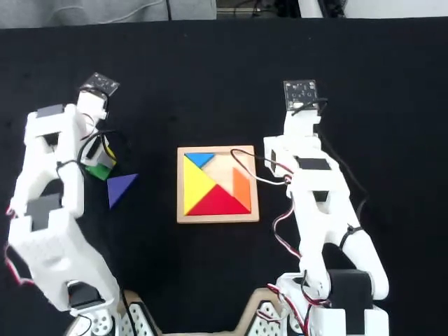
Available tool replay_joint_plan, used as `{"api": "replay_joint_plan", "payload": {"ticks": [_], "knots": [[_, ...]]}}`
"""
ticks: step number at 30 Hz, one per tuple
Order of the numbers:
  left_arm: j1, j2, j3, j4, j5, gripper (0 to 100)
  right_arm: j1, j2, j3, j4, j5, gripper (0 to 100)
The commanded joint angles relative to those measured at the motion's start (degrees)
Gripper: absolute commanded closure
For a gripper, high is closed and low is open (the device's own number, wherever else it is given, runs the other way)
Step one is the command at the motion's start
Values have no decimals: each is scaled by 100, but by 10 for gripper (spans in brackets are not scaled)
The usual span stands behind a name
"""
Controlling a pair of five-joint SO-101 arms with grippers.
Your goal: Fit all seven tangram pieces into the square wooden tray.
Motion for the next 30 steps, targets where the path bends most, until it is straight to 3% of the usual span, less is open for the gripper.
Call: {"api": "replay_joint_plan", "payload": {"ticks": [1,19,25,30], "knots": [[110,237,-796,598,-70,729,-53,-4,-365,0,62,805],[-154,589,-1077,712,-70,732,-53,-4,-374,0,70,805],[-268,607,-1297,1477,-97,729,-53,-4,-374,0,70,805],[-251,651,-1226,1204,-97,733,-53,-4,-374,0,70,805]]}}
